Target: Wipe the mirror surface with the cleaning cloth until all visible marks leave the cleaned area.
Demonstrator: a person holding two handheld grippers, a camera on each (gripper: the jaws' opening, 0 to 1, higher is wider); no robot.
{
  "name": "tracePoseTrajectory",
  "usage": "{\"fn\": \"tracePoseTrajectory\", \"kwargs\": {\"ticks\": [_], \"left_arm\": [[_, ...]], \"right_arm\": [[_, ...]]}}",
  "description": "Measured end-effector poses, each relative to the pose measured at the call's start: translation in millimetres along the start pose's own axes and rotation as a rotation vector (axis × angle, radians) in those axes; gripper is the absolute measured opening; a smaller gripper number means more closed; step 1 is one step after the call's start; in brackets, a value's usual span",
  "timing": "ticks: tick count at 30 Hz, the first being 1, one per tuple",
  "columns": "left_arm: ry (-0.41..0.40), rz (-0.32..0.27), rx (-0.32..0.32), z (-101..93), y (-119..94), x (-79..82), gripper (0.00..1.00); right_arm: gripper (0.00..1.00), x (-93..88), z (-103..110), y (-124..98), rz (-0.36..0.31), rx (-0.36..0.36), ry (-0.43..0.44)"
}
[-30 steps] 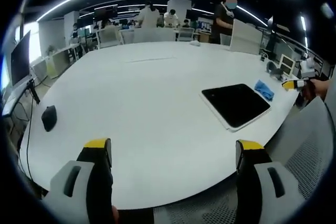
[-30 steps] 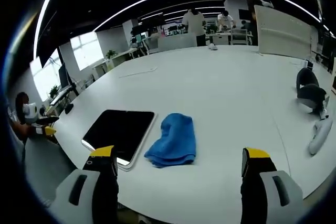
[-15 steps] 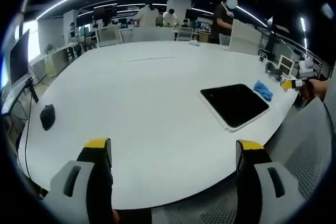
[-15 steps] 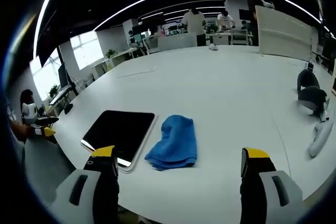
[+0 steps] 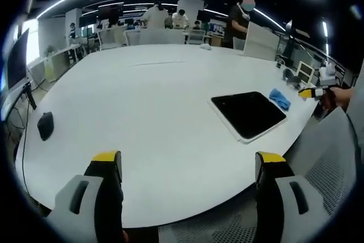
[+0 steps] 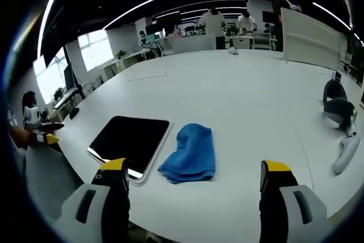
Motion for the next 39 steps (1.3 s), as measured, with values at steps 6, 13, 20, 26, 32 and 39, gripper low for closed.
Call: {"fn": "tracePoseTrajectory", "kwargs": {"ticks": [6,13,20,26,32,39], "left_arm": [[0.004,-0.018,-0.016,-2.1,-5.8,6.6,0.99],[0.014,-0.055,-0.034,-5.5,-6.6,17.6,0.99],[-0.033,-0.026,-0.021,-0.9,-1.6,7.2,0.99],[-0.023,-0.019,-0.026,-1.6,0.0,4.9,0.99],[0.022,0.024,-0.024,-3.4,1.3,2.5,0.96],[0.029,0.032,-0.035,-5.9,0.1,3.5,0.94]], "right_arm": [[0.93,2.4,-0.1,-1.7,0.004,-0.003,-0.003],[0.92,7.0,-1.2,-1.1,0.003,-0.006,-0.014],[0.90,9.2,-4.5,2.2,0.001,-0.015,-0.018],[0.81,18.2,-1.4,11.4,0.011,-0.042,-0.027],[0.70,27.6,6.8,32.0,0.026,-0.059,-0.057],[0.53,23.9,10.3,54.0,0.080,-0.078,-0.035]]}}
Point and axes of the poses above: the point that each gripper's makers call its tool centre point, and the gripper's own axes: y roughly forward along the fingers, z roughly to its left, x roughly out of its top, the point moved 9 cm from there along -y, roughly backward along the fingers, and after that the axes turned 6 degrees about z, right-handed, at the moved point
